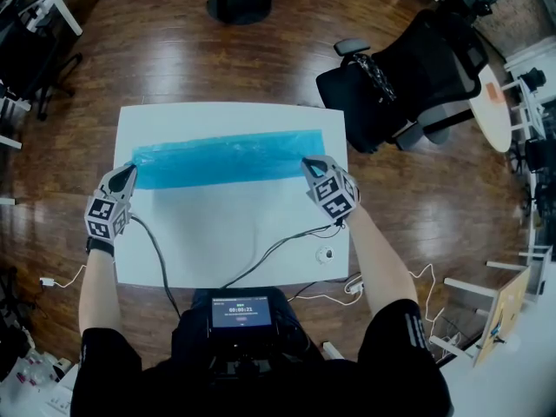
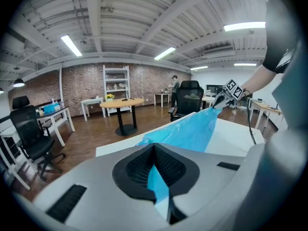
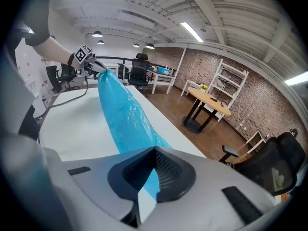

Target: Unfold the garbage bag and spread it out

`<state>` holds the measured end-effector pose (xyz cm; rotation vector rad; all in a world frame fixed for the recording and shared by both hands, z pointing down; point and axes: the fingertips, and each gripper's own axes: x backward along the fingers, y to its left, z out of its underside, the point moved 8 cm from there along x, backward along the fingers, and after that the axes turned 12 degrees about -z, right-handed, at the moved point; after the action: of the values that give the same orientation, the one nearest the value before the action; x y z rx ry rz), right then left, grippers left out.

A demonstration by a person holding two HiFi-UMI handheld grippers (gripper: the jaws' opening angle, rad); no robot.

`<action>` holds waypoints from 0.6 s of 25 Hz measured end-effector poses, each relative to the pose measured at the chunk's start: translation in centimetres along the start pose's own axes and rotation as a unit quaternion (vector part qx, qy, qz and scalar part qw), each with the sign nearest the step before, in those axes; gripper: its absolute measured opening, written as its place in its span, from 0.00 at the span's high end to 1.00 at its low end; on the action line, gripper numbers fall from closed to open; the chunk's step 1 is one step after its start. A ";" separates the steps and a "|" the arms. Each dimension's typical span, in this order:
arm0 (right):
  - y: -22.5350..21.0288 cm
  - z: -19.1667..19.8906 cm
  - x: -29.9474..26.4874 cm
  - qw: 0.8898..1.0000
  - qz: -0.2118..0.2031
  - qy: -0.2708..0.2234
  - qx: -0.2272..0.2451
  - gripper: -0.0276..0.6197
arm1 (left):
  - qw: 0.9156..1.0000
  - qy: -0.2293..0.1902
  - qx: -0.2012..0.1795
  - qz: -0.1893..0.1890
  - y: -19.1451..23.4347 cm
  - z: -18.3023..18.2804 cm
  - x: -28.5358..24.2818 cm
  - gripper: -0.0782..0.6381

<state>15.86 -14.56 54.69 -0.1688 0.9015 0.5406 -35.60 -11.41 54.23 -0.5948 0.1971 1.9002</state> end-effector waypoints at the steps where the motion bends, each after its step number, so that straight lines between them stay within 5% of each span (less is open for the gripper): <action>1: 0.3 0.1 0.3 1.000 0.002 -0.004 0.000 0.93 | 1.000 -0.001 0.000 0.000 -0.2 0.0 0.3 0.88; 15: 5.0 2.3 3.8 0.999 0.011 -0.038 -0.010 0.93 | 1.000 0.012 -0.003 -0.003 -3.4 1.9 5.4 0.88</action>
<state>16.75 -8.02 53.53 -0.1558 0.8244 0.5725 -34.62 -4.87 53.71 -0.6222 0.2037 1.8885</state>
